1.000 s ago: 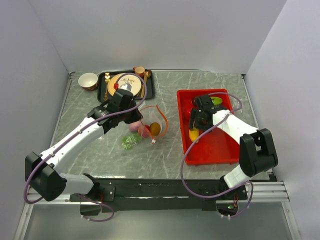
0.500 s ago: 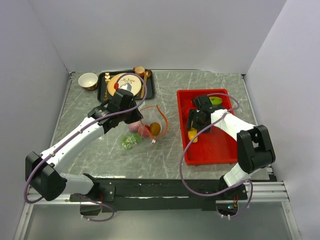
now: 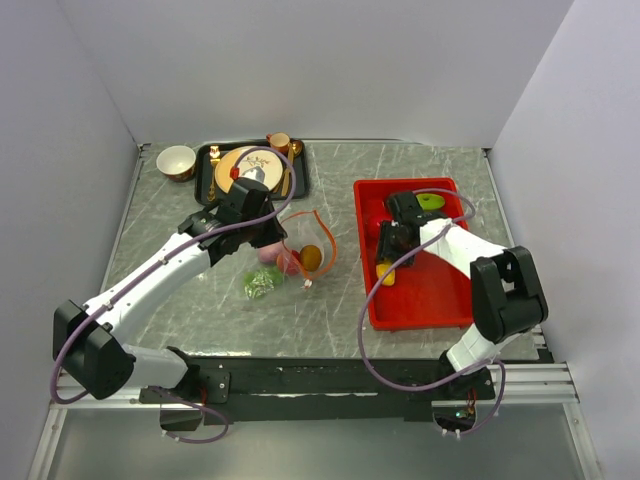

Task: Place the food in the zip-top bag and seal the zipper
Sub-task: Pick up the fake fruit from the bin, then place the fake fruit in the zipper food storage bag.

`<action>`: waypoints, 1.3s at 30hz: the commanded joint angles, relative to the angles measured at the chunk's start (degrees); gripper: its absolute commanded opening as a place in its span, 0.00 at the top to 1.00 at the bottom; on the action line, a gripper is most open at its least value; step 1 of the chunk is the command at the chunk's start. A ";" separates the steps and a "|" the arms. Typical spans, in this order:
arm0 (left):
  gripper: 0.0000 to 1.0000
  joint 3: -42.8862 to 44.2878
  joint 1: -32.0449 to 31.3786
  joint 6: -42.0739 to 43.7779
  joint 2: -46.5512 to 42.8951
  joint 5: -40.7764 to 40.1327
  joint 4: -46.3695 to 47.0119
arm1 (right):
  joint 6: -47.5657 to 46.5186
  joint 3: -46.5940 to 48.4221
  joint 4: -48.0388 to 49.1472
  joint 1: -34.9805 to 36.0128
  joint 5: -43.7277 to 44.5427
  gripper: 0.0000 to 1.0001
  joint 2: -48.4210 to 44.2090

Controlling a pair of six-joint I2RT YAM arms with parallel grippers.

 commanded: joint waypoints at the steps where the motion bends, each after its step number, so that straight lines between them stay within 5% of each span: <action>1: 0.99 0.59 0.00 0.15 -0.62 0.47 1.52 | 0.23 -0.15 0.27 -0.31 -0.92 0.79 -4.37; 22: 0.99 0.86 -0.09 0.24 0.52 2.75 3.10 | 0.95 6.52 7.65 5.65 -30.09 0.72 -21.17; 27: 0.99 1.29 -0.09 0.24 0.43 3.54 3.28 | -3.37 11.36 1.77 12.51 -25.28 0.71 -17.04; 39: 0.99 0.33 -0.18 0.07 -3.07 3.89 4.07 | 1.73 10.39 7.91 18.59 -24.83 0.73 -8.95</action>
